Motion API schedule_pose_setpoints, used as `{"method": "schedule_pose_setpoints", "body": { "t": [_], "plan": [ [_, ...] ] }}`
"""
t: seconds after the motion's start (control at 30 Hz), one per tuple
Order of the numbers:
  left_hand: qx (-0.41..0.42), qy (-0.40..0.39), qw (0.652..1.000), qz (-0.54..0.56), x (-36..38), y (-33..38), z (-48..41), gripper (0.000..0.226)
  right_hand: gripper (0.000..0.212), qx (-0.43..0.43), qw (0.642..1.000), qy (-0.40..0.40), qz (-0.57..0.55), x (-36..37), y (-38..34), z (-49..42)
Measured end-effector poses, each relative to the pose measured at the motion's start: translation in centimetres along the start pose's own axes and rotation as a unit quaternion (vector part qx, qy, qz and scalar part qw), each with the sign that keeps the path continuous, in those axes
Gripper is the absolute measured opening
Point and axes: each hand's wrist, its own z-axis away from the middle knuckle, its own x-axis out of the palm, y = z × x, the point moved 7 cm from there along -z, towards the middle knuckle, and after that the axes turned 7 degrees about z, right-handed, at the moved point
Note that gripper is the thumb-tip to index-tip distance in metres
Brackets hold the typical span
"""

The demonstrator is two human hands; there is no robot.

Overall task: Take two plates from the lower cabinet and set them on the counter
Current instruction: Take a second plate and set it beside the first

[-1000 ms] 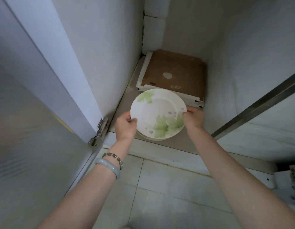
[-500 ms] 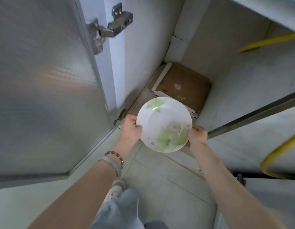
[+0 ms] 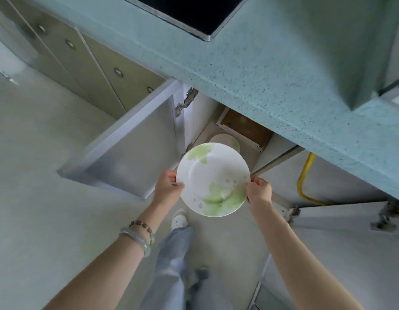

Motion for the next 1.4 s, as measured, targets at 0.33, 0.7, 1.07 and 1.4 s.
{"method": "schedule_pose_setpoints", "body": {
  "t": [0.33, 0.7, 1.07, 1.4],
  "plan": [
    [0.034, 0.011, 0.999, 0.034, -9.3, 11.3, 15.5, 0.027, 0.035, -0.092, 0.993, -0.073, 0.005, -8.6, -7.9, 15.9],
    [0.075, -0.003, 0.979, 0.187, -20.8, 18.6, 25.4, 0.029, 0.026, -0.232, 0.969, -0.074, -0.037, -10.7, -13.5, 29.8],
    [0.066, 0.056, 0.942, 0.324, -34.0, 16.6, 27.6, 0.027, 0.024, -0.285, 0.948, -0.132, -0.039, -1.9, -17.9, 39.2],
    [0.090, 0.142, 0.915, 0.366, -47.3, 15.3, 26.8, 0.029, 0.025, -0.285, 0.923, -0.254, -0.043, 11.2, -23.3, 46.0]
  ]
}}
